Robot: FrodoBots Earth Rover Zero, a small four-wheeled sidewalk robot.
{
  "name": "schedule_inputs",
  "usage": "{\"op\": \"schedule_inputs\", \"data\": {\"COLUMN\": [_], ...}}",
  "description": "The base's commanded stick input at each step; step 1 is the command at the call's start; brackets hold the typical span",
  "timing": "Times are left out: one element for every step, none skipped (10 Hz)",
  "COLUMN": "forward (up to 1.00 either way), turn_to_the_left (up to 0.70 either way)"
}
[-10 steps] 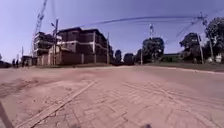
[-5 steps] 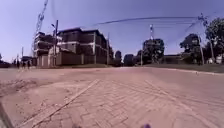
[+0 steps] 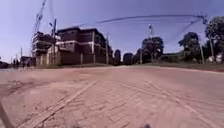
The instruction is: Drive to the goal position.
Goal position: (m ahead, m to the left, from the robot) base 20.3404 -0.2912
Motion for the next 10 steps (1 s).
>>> {"op": "schedule_inputs", "data": {"forward": [0.30, 0.30, 0.30, 0.30, 0.30, 0.30, 0.30, 0.30, 0.30, 0.30], "turn_to_the_left": [0.00, -0.08, -0.42, -0.75, -0.75, -0.75, -0.75, -0.75, -0.75, -0.75]}}
